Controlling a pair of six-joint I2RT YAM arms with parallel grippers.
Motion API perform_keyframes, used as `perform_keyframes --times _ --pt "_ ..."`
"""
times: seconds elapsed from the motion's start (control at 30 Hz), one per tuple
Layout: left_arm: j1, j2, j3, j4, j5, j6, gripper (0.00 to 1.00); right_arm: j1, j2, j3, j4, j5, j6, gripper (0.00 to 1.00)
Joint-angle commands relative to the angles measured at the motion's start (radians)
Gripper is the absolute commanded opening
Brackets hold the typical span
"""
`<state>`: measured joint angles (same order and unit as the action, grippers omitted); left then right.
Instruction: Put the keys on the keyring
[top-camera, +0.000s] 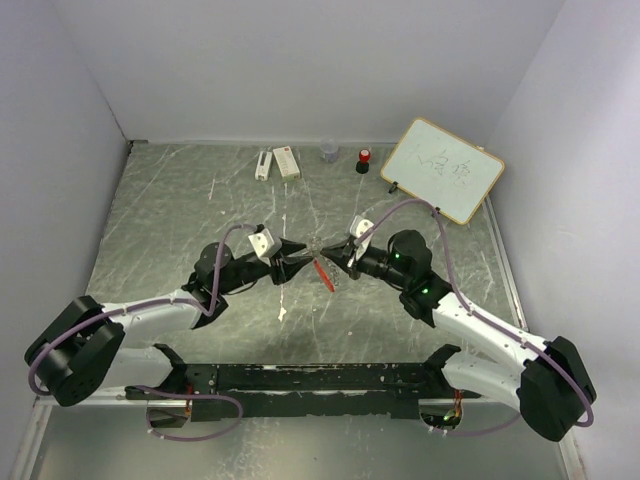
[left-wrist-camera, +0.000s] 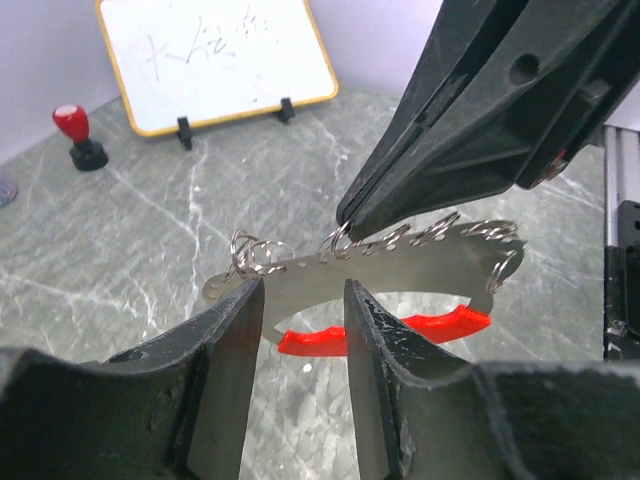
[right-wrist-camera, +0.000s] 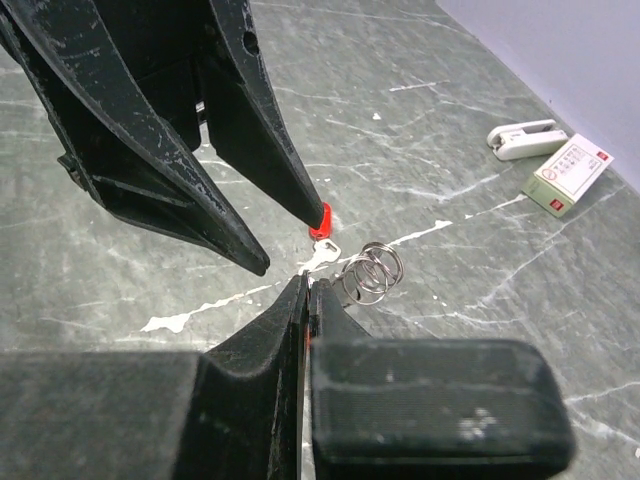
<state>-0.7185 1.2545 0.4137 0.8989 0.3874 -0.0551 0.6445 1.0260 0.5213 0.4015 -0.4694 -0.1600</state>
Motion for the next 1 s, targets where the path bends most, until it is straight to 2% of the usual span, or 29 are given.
perform_keyframes --times 0.0,0.1,0.33,0.97 --pt "0.004 -0.012 -0.01 0.159 0.099 0.009 0.48 0.002 -0.034 -0.012 0.025 -0.033 -0.013 0.0" --pt "0.005 0.011 -0.01 0.203 0.163 -0.006 0.49 0.002 -0.036 -0.012 0.024 -0.047 -0.016 0.0" --pt "0.005 0.063 0.016 0.22 0.191 -0.016 0.48 0.001 -0.039 -0.008 0.021 -0.07 -0.013 0.0" --pt "0.004 0.103 0.036 0.232 0.179 -0.009 0.39 0.003 -0.047 -0.006 0.032 -0.134 -0.001 0.0"
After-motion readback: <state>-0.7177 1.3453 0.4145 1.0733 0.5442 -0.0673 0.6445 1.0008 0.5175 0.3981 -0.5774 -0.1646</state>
